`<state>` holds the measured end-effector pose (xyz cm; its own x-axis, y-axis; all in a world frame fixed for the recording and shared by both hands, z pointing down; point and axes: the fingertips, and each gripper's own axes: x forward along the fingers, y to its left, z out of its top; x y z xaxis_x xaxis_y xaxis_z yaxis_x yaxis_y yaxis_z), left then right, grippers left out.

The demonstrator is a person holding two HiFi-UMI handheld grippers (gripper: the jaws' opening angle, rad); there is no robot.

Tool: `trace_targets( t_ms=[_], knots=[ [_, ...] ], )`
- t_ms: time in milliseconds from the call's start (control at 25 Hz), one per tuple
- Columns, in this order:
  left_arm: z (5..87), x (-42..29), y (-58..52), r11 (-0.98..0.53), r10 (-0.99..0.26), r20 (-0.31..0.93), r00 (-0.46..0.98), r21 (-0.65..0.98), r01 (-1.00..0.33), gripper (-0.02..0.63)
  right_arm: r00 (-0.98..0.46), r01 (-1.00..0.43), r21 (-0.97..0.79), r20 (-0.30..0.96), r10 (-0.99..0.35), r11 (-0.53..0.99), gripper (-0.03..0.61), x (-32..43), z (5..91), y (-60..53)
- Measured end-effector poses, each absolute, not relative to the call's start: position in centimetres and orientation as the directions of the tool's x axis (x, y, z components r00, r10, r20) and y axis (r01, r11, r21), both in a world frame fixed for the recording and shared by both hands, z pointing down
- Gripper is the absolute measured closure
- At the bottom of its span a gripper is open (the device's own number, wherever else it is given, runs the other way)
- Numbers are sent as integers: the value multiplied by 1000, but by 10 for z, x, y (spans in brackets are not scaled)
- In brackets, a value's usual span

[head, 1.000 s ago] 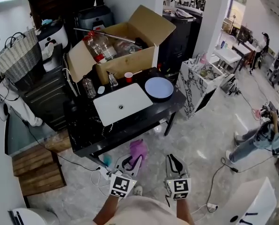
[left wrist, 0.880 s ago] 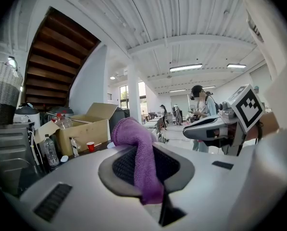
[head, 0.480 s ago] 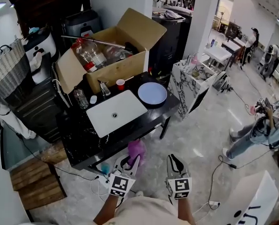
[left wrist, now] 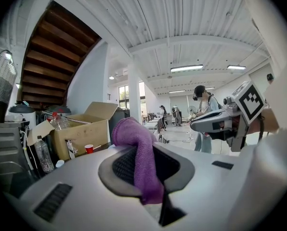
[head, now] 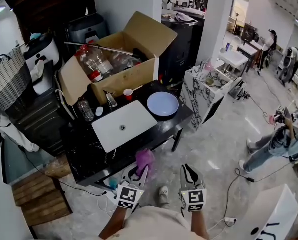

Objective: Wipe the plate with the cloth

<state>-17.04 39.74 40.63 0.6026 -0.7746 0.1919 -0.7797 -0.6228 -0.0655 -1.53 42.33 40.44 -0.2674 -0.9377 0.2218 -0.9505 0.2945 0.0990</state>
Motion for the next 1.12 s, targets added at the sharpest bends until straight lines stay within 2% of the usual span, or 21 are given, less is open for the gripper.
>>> trace_targets(
  t_ms=[640, 1120],
  knots=[
    [415, -131, 320, -616, -776, 224, 590, -62, -786, 555, -343, -928, 60, 252, -905, 369, 541, 3, 421, 332],
    [408, -94, 255, -590, -803, 187, 566, -115, -799, 555, -385, -913, 54, 208, -899, 404, 541, 38, 417, 260]
  ],
)
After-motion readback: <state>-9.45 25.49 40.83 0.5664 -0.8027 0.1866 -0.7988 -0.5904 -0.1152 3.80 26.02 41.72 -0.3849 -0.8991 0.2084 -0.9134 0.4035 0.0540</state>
